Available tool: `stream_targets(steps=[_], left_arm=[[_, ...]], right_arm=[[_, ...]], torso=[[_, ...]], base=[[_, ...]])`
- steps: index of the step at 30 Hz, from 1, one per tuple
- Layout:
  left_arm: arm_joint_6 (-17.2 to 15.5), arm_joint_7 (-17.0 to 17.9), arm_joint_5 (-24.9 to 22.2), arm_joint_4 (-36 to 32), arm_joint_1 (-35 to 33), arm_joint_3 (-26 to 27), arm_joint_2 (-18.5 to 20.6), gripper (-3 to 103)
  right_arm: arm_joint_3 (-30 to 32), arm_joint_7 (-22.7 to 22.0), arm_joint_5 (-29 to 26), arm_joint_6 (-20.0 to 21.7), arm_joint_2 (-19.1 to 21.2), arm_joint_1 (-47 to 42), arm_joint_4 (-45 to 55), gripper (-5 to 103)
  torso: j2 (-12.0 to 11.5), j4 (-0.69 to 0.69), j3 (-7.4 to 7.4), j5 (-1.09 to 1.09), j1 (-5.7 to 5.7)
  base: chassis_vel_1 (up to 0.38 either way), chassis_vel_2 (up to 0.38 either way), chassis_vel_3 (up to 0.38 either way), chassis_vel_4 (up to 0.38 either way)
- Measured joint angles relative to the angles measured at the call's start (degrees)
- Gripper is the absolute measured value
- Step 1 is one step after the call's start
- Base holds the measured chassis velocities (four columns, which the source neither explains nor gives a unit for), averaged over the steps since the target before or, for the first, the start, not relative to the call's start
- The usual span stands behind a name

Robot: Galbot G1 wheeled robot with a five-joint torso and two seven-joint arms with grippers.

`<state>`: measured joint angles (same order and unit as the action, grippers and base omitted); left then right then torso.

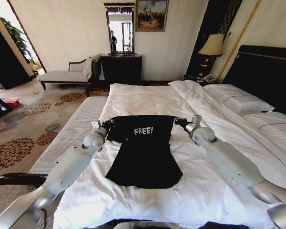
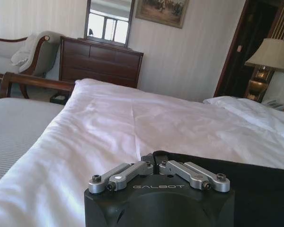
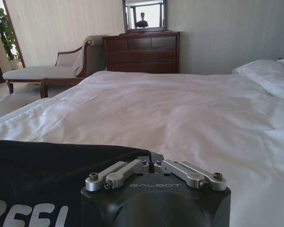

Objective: Fold the clothes on the bed.

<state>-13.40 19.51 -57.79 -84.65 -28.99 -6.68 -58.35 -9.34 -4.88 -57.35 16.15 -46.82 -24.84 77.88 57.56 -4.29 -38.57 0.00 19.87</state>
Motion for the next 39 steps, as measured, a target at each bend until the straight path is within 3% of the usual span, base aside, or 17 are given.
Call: stream_targets(steps=[9, 10, 15, 17, 23, 29, 39], left_arm=[[-0.20, -2.32, 1.37, 18.98, 10.13, -4.51, -9.88, 0], [-0.08, -2.90, 1.77, 23.28, 11.84, -4.48, -12.35, 0], [0.05, -3.85, 1.88, 33.56, 15.61, -1.61, -19.18, 0], [0.01, -4.04, 1.91, 34.97, 16.08, -1.32, -20.02, 0], [0.43, -5.76, 5.23, 49.28, 20.17, 4.70, -27.53, 0], [0.44, -5.74, 6.65, 54.75, 22.06, 6.62, -28.84, 0], [-0.25, -2.25, 7.66, 54.95, 21.53, 9.39, -28.57, 0]], right_arm=[[-8.44, 2.97, 1.02, -1.78, -6.09, 10.31, -17.19, 0], [-9.81, 3.46, 1.10, -2.01, -7.47, 12.19, -20.51, 0], [-11.28, 4.41, 0.36, -2.48, -11.71, 15.76, -29.29, 0], [-11.47, 4.59, 0.26, -2.62, -12.51, 16.22, -30.84, 0], [-11.80, 5.67, 0.12, -3.88, -20.34, 19.11, -40.93, 0], [-10.10, 3.37, -0.51, -4.02, -24.03, 20.25, -45.57, 0], [-7.52, 0.37, -0.39, -4.52, -24.38, 20.36, -48.15, 0]], torso=[[0.00, -0.03, 0.00, 0.01, 0.01], [0.00, -0.03, 0.00, -0.01, 0.01], [0.01, -0.03, 0.01, 0.00, -0.01], [0.01, -0.03, 0.01, 0.00, -0.01], [0.01, -0.01, 0.01, 0.00, 0.00], [0.01, -0.01, 0.02, -0.01, -0.01], [0.01, -0.02, 0.02, -0.01, -0.01]], base=[[0.000, 0.000, 0.000, 0.000], [0.000, 0.000, 0.000, 0.000], [0.000, 0.000, 0.000, 0.000], [0.000, 0.000, 0.000, 0.000], [0.000, 0.000, 0.000, 0.000], [0.000, 0.000, 0.000, 0.000], [0.000, 0.000, 0.000, 0.000]])
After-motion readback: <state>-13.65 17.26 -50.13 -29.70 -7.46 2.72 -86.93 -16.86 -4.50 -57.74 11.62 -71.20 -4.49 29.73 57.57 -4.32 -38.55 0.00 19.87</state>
